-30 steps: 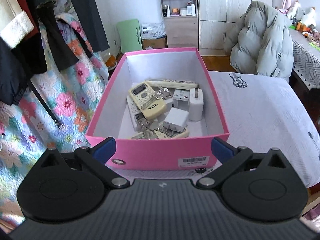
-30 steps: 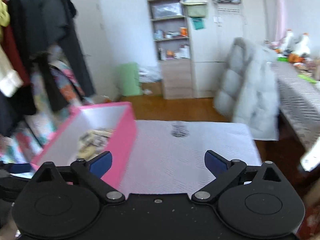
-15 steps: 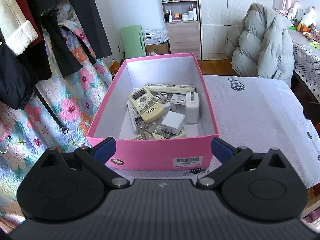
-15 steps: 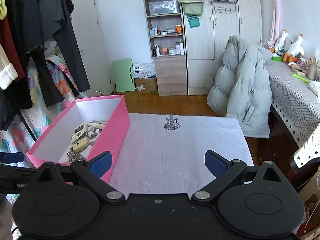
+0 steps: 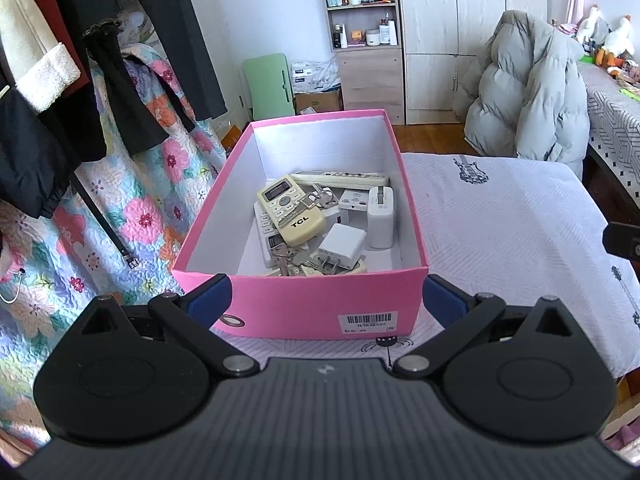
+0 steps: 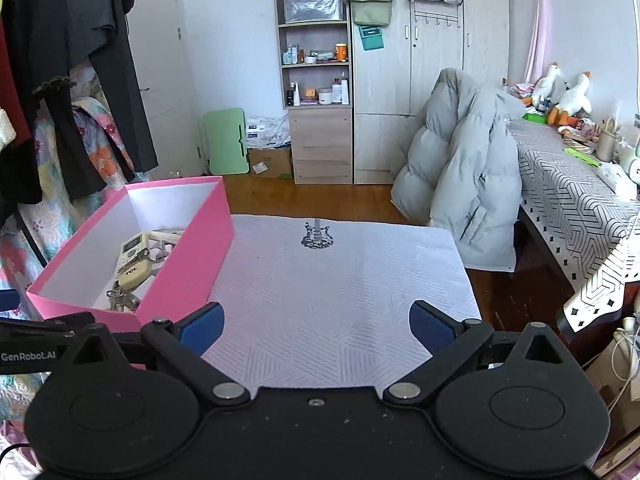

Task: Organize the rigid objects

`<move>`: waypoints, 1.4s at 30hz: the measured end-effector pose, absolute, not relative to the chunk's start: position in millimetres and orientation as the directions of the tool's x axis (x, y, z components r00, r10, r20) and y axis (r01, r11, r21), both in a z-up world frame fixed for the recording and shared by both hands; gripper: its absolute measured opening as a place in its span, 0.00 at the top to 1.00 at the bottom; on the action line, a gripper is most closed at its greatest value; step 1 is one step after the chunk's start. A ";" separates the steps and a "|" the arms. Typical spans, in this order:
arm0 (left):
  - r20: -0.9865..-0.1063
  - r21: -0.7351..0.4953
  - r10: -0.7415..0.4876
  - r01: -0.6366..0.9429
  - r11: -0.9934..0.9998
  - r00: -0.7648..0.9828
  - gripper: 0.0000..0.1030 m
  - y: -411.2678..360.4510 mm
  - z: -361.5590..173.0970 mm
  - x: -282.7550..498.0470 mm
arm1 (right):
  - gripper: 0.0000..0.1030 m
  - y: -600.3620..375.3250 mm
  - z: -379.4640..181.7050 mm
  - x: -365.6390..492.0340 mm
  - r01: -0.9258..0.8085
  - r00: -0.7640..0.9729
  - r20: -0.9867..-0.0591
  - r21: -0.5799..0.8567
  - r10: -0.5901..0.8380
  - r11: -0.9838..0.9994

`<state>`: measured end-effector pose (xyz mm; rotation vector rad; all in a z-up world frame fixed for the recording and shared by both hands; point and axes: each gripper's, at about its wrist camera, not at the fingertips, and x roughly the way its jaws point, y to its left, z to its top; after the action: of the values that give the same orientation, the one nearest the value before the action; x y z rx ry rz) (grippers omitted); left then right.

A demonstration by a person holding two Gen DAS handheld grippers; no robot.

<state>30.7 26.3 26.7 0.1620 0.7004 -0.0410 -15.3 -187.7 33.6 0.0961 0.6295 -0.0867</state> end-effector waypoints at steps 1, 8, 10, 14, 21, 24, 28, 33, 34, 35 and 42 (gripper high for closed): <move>-0.644 0.133 0.018 0.089 0.987 0.765 0.00 26.8 26.7 30.6 | 0.02 -187.8 33.5 -15.8 0.111 0.805 -0.591 0.064 -0.052 0.992; -0.640 0.136 0.025 0.081 0.987 0.768 0.00 24.2 26.6 29.9 | 0.02 -186.9 37.9 -16.8 0.128 0.795 -0.602 0.057 -0.068 0.990; -0.640 0.146 0.031 0.081 0.986 0.768 0.00 24.3 26.2 30.8 | 0.02 -188.0 38.7 -17.4 0.132 0.794 -0.604 0.060 -0.069 0.989; -0.640 0.150 0.046 0.067 0.986 0.767 0.00 27.4 26.5 32.6 | 0.02 -189.0 37.7 -17.7 0.135 0.790 -0.610 0.063 -0.069 0.989; -0.641 0.154 0.045 0.071 0.986 0.766 0.00 27.2 25.9 31.3 | 0.02 -186.6 35.1 -16.3 0.127 0.781 -0.621 0.054 -0.066 0.990; -0.643 0.156 0.042 0.076 0.985 0.765 0.00 25.6 25.5 31.1 | 0.02 -187.2 34.3 -15.5 0.131 0.777 -0.626 0.054 -0.069 0.990; -0.643 0.156 0.040 0.079 0.985 0.765 0.00 24.6 25.1 30.7 | 0.02 -188.5 32.6 -14.6 0.138 0.773 -0.630 0.049 -0.077 0.989; -0.645 0.161 0.039 0.086 0.983 0.763 0.00 22.1 24.0 30.0 | 0.02 -189.5 31.5 -14.4 0.142 0.771 -0.632 0.052 -0.078 0.988; -0.646 0.162 0.039 0.087 0.983 0.763 0.00 21.8 23.8 29.8 | 0.02 -189.8 31.4 -14.6 0.142 0.771 -0.632 0.052 -0.077 0.989; -0.646 0.163 0.038 0.089 0.983 0.762 0.00 22.1 24.0 30.5 | 0.02 -189.7 31.2 -14.8 0.141 0.772 -0.631 0.052 -0.077 0.989; -0.650 0.164 0.036 0.094 0.982 0.759 0.00 20.9 22.4 30.1 | 0.02 -189.7 30.9 -15.2 0.142 0.773 -0.630 0.051 -0.079 0.989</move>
<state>30.1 20.9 22.4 0.1919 0.7090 -0.0317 -15.2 -189.7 30.9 0.0973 0.6774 -0.1196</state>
